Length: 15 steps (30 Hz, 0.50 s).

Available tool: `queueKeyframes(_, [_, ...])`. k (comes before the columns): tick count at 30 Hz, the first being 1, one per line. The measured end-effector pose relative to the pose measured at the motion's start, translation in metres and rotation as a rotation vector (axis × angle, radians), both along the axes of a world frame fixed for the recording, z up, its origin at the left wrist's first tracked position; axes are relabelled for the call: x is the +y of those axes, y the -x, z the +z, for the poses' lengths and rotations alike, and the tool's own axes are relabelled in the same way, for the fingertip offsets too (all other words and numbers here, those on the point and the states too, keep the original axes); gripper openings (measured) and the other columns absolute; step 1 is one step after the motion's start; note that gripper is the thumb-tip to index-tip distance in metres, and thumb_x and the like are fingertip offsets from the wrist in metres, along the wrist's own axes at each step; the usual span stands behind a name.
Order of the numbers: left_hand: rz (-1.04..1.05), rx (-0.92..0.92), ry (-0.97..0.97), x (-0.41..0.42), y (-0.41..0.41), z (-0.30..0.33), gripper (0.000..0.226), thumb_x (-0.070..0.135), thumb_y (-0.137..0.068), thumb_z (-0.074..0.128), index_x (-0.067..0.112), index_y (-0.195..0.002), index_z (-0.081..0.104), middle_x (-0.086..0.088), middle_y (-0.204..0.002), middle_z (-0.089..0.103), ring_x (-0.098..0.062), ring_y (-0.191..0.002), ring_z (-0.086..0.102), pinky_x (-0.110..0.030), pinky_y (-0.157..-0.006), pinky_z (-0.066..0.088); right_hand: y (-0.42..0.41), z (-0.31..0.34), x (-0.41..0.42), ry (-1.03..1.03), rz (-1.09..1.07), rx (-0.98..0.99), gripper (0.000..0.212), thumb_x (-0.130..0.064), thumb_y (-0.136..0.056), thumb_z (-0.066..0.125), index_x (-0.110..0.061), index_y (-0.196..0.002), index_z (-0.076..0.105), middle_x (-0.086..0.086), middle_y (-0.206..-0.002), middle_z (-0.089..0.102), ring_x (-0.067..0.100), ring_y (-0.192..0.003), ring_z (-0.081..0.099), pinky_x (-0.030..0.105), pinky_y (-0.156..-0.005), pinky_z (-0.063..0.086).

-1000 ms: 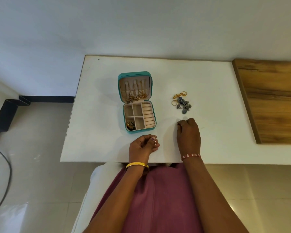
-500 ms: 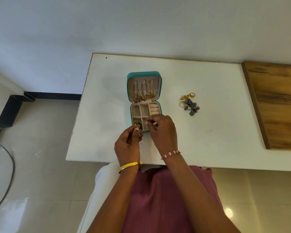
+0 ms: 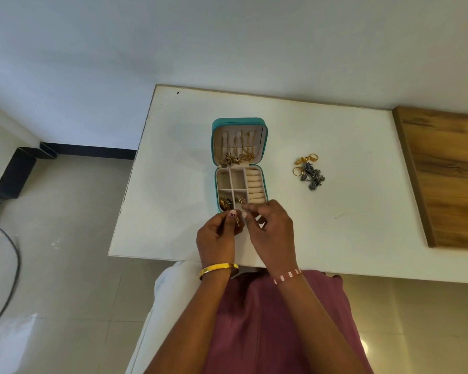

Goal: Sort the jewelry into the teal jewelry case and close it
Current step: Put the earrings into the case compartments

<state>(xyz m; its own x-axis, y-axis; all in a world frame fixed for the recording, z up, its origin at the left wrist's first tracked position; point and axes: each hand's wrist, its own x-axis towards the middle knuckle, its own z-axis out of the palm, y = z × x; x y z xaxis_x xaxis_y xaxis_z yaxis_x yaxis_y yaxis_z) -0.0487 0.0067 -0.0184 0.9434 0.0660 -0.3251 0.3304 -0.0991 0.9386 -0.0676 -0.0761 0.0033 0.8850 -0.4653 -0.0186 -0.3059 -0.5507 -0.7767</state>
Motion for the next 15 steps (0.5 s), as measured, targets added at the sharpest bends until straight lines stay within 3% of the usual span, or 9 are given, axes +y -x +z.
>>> queueKeyframes(4, [-0.071,0.021,0.0,-0.002,0.003,0.002,0.015,0.012,-0.088,0.054,0.016,-0.092,0.068,0.0,-0.08,0.067,-0.001,-0.064,0.065,-0.019,-0.071,0.054,0.01,-0.001,0.003,-0.069,0.006,0.04,0.026,-0.01,-0.086,0.06,-0.016,-0.11,0.066,-0.002,-0.091,0.051,0.013,-0.084,0.052,0.002,-0.066,0.036])
queueKeyframes(8, [-0.09,0.065,0.049,-0.003,0.002,0.002,0.015,0.011,-0.088,0.054,0.018,-0.086,0.067,-0.002,-0.076,0.068,0.0,-0.059,0.065,-0.017,-0.067,0.055,0.009,-0.002,0.002,-0.078,0.01,0.018,0.02,-0.008,-0.083,0.063,-0.013,-0.102,0.069,-0.002,-0.088,0.049,0.009,-0.08,0.05,0.002,-0.067,0.039])
queueKeyframes(12, [-0.079,0.086,0.113,-0.003,0.001,0.001,0.016,0.011,-0.089,0.053,0.009,-0.084,0.068,0.013,-0.057,0.067,0.0,-0.055,0.064,-0.01,-0.055,0.05,0.007,-0.001,0.0,-0.104,-0.042,-0.038,0.012,-0.009,-0.079,0.068,-0.01,-0.091,0.07,-0.002,-0.086,0.055,0.001,-0.073,0.05,0.002,-0.066,0.039])
queueKeyframes(15, [-0.018,0.126,0.17,-0.003,0.0,-0.001,0.023,0.016,-0.091,0.049,0.008,-0.08,0.068,0.009,-0.051,0.066,-0.004,-0.051,0.063,-0.014,-0.054,0.052,-0.005,0.003,-0.006,-0.143,-0.092,-0.089,0.01,-0.004,-0.08,0.066,-0.008,-0.089,0.068,0.004,-0.087,0.063,0.0,-0.072,0.052,0.001,-0.066,0.039])
